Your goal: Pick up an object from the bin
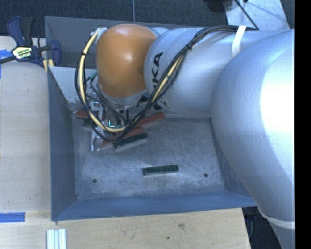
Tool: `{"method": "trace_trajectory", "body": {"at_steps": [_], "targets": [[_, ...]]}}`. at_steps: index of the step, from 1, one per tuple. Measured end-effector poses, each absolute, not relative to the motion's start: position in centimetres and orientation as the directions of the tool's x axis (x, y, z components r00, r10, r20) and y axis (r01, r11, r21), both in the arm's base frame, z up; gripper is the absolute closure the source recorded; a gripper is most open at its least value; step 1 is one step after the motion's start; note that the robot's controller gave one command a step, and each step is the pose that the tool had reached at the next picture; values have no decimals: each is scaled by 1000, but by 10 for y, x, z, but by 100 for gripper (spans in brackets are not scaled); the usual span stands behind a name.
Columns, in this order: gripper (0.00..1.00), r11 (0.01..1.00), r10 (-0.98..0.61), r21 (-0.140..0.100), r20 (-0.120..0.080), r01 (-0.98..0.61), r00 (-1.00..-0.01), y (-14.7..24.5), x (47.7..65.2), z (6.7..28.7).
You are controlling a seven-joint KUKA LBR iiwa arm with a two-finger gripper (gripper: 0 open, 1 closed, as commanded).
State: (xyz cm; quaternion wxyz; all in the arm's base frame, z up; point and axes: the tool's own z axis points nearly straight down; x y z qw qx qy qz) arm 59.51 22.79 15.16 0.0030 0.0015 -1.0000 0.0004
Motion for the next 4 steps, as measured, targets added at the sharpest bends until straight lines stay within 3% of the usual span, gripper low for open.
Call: {"method": "trace_trajectory", "body": {"at_steps": [1,2,3,4], "targets": [[0,1000,0,1,-2,0,-1000,227,597,156],[100,997,-71,9,-24,-71,-997,156,622,83],[100,997,-70,10,-24,-70,-997,156,622,83],[100,997,-80,1,-5,-80,-997,168,624,227]]}}
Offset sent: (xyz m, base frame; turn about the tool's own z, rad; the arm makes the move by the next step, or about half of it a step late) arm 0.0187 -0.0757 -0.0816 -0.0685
